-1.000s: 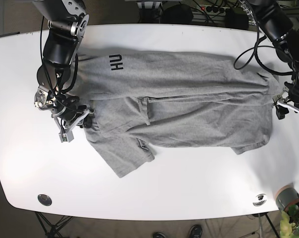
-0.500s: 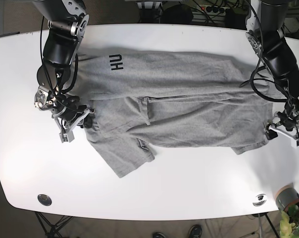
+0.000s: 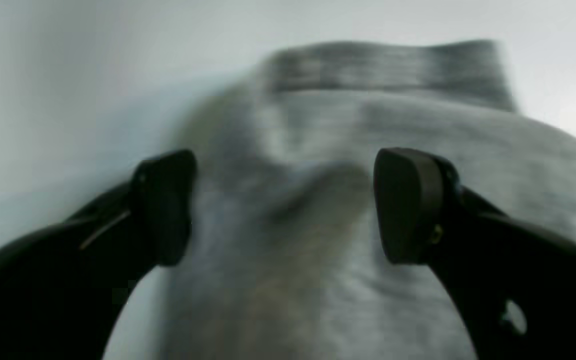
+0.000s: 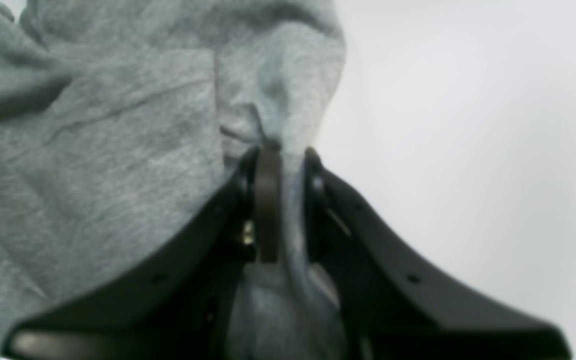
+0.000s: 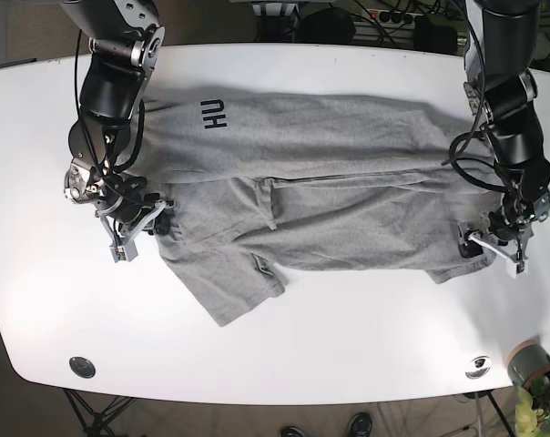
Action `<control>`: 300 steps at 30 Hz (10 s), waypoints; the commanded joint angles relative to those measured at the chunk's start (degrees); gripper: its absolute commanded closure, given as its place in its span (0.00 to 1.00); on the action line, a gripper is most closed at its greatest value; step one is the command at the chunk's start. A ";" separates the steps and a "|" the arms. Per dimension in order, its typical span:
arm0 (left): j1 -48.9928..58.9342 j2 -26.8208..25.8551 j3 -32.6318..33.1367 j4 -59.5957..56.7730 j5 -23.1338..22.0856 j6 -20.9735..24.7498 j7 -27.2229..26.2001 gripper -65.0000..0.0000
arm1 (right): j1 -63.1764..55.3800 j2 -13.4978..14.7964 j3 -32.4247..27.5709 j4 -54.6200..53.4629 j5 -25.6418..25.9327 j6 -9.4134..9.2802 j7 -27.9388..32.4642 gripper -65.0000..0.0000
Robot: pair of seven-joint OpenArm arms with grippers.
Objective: Fold the T-shirt properly
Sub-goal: 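Grasp the shirt side edges with both grippers, then lift the shirt with both grippers, shake it and lay it down, then grasp the shirt edge with the left gripper and pull it flat, then release and regrasp the shirt hem corners with both grippers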
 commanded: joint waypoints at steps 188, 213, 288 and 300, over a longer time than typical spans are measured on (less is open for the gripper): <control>50.49 9.90 -3.03 59.57 5.88 -15.55 18.77 1.00 | -24.40 -4.83 8.80 52.53 0.42 0.53 -19.36 0.96; 64.03 9.72 -17.18 67.57 5.71 -15.55 18.68 1.00 | -39.43 -6.33 11.43 52.80 7.01 0.09 -19.36 0.95; 16.65 5.77 -14.37 44.62 5.79 -1.53 20.35 0.20 | 10.50 7.74 -4.48 -17.27 7.80 -2.11 4.55 0.93; 3.02 -0.65 -9.54 11.39 5.53 -1.36 6.19 0.20 | 10.50 7.74 -4.39 -17.27 7.80 -2.11 4.64 0.93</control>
